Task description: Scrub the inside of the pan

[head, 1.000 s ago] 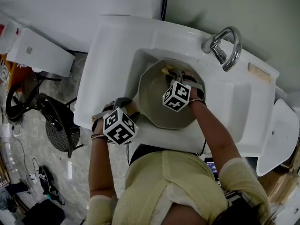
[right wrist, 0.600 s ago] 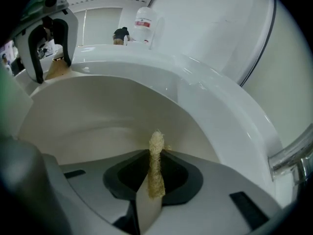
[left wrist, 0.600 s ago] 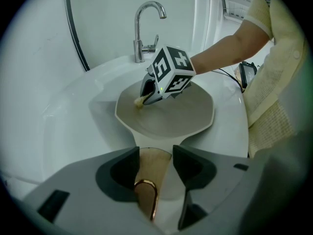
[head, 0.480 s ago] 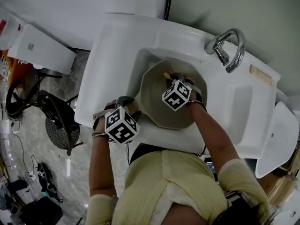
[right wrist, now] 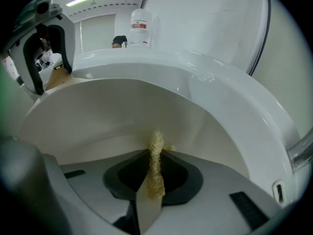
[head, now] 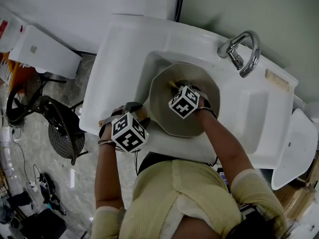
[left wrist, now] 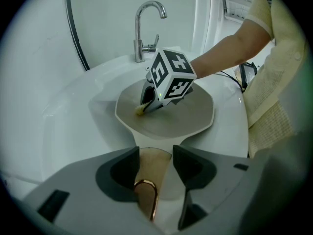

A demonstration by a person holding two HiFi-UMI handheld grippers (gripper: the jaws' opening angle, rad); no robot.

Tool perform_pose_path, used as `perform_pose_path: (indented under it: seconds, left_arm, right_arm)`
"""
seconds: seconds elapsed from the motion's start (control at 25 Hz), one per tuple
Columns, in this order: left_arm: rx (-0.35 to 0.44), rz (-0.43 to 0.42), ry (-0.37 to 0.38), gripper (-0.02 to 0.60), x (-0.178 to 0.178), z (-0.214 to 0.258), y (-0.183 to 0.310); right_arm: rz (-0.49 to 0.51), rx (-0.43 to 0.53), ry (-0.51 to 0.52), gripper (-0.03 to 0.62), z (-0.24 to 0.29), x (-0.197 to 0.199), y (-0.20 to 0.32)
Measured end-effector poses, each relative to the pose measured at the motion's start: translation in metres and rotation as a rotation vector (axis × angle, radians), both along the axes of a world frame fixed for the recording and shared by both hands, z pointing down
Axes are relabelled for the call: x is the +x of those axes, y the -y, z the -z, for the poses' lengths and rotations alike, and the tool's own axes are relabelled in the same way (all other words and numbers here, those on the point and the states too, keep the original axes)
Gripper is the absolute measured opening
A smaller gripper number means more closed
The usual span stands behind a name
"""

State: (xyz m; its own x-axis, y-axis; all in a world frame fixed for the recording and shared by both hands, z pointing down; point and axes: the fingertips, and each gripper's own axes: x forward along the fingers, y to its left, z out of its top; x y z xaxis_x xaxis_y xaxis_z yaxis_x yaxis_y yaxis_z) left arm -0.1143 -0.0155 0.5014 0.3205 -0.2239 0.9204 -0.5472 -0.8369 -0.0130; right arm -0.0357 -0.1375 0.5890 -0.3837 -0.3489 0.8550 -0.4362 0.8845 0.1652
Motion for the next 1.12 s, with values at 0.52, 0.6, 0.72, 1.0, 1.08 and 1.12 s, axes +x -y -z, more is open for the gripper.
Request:
perform_pose_path:
  seconds: [0.52, 0.6, 0.72, 1.0, 1.08, 1.12]
  left_arm:
    - [-0.001, 0.003, 0.002, 0.261, 0.0, 0.0, 0.0]
    - [0.001, 0.004, 0.002, 0.261, 0.0, 0.0, 0.0]
    - [0.001, 0.004, 0.001, 0.261, 0.0, 0.0, 0.0]
    - [-0.001, 0.003, -0.001, 0.261, -0.001, 0.001, 0.0]
    - [-0.003, 0.004, 0.0, 0.261, -0.001, 0.001, 0.0]
    - [-0.004, 0.004, 0.001, 0.261, -0.001, 0.001, 0.0]
  right_arm:
    - [0.151, -0.049, 0.072, 0.08, 0.008, -0.028, -0.036]
    - [0.171, -0.056, 0.081, 0.078, 0.009, -0.03, -0.041]
    - [0.206, -0.069, 0.09, 0.08, 0.011, -0.032, -0.05]
    - [0.319, -0.132, 0.097, 0.08, 0.013, -0.034, -0.076]
    - [0.352, -0.159, 0.1, 0.08, 0.013, -0.033, -0.083]
    - [0.368, -0.168, 0.099, 0.08, 0.013, -0.032, -0.087]
